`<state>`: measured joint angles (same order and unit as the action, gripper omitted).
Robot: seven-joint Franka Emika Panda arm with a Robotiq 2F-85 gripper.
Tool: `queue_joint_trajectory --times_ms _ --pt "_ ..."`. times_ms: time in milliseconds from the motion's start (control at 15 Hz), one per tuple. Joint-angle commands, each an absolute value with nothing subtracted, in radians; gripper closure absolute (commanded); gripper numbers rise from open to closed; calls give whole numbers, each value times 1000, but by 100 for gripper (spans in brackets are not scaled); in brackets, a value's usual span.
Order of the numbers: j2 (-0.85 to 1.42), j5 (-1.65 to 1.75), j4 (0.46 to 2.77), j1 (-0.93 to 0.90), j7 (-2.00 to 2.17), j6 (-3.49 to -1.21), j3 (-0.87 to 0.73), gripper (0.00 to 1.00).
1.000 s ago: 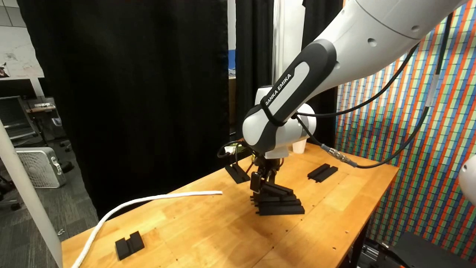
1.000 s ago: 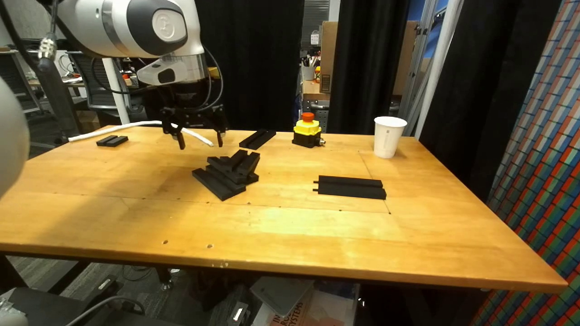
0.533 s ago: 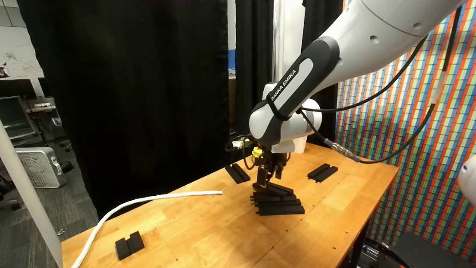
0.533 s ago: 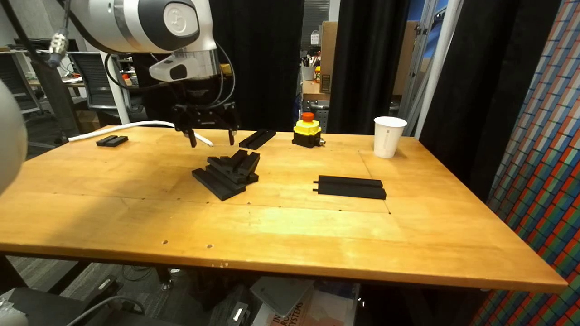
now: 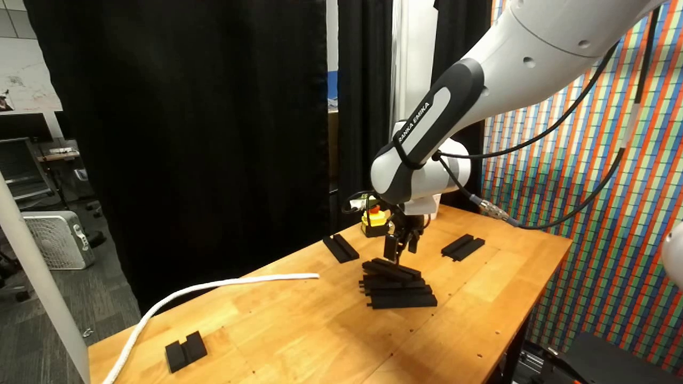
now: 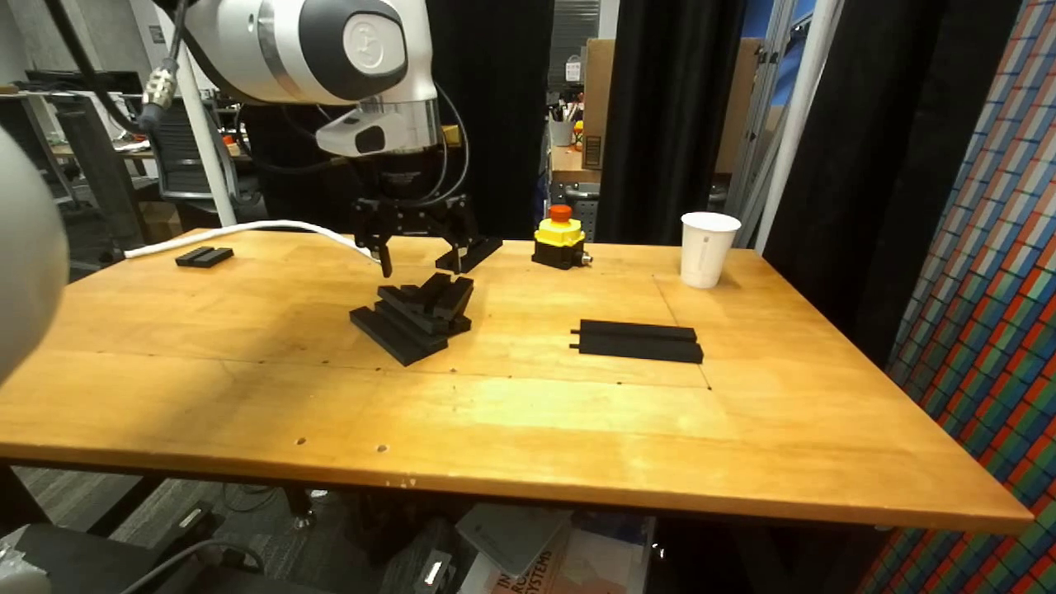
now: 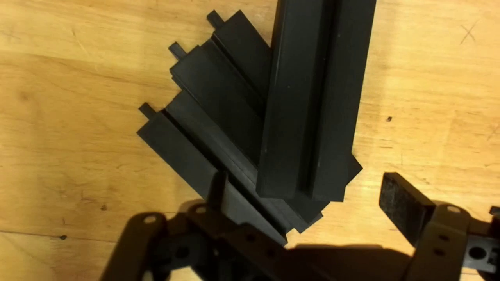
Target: Put the black objects in a line
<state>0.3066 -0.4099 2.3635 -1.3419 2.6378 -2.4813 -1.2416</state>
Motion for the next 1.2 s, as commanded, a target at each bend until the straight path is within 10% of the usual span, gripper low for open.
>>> queue_joint_trajectory --times_ms 0,667,1133 --pt "234 -354 2351 -1127 2627 -2502 -1041 0" --pt "295 -347 2237 -373 2551 -2499 -312 0" --pt "318 -281 2190 -168 2564 -2491 -126 0"
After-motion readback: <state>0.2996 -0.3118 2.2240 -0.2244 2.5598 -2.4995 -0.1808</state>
